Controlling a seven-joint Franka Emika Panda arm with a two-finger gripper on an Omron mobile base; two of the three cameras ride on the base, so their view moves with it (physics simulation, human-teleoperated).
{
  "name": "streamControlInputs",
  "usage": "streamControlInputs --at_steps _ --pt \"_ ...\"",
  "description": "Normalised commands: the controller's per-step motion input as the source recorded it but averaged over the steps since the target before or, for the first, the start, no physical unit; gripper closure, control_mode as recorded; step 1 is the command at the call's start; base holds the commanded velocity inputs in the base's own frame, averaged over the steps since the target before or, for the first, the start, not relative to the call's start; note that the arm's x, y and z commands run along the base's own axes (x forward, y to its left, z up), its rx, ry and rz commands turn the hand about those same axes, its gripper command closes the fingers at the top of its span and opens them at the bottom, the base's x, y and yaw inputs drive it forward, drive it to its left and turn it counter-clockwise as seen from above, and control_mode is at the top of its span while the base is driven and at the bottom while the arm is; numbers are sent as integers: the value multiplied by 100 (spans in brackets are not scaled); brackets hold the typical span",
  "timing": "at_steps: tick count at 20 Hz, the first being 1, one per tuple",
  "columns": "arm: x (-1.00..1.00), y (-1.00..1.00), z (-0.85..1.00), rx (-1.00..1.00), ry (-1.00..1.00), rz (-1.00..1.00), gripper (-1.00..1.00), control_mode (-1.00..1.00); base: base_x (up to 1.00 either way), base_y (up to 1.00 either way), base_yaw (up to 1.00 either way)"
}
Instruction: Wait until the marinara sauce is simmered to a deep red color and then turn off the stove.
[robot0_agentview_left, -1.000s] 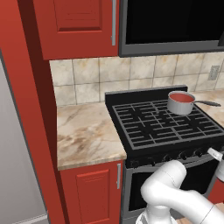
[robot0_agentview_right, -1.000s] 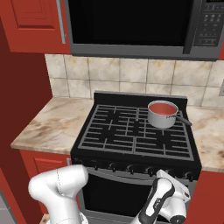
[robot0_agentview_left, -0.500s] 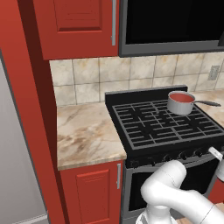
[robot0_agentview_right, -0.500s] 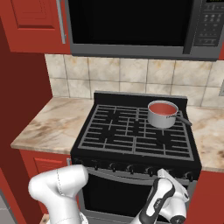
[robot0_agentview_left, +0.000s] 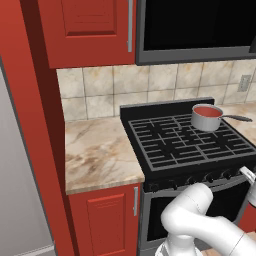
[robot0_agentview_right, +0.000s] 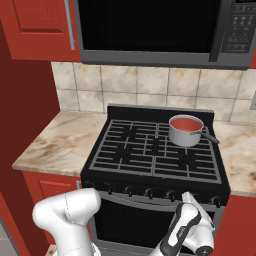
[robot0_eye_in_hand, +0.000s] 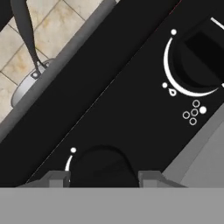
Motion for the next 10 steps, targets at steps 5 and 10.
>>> streamControlInputs --at_steps 5,10 --pt "0 0 -1 15 3 -4 100 -100 0 0 0" --pt "0 0 0 15 2 -4 100 -100 0 0 0"
